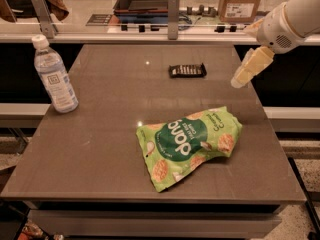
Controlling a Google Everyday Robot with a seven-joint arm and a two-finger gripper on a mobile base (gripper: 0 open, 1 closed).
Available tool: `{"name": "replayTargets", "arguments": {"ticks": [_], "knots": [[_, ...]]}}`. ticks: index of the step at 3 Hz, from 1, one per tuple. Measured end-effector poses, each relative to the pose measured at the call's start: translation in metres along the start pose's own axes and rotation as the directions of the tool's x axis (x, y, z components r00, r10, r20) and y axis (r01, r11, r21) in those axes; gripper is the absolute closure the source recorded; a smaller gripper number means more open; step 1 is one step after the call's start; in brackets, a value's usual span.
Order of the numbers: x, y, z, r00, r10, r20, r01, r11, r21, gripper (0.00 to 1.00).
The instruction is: Move rxbar chocolate near blue plastic bottle
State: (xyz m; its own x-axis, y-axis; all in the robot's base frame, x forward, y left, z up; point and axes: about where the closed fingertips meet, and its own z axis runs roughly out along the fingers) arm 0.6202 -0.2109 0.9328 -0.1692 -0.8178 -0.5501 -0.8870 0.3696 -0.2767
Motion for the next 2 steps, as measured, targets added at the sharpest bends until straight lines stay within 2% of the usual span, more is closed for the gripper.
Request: {"name": "replayTargets", "arguments": {"ticks": [1, 2], "knots": [[0.0, 0.0, 0.0, 1.0, 0.0, 0.0, 0.0, 1.0, 0.0, 0.0], [-0.005, -0.007, 0.021, 0.999, -0.005, 0.035, 0.006, 0.9996, -0.028, 0.0]]}}
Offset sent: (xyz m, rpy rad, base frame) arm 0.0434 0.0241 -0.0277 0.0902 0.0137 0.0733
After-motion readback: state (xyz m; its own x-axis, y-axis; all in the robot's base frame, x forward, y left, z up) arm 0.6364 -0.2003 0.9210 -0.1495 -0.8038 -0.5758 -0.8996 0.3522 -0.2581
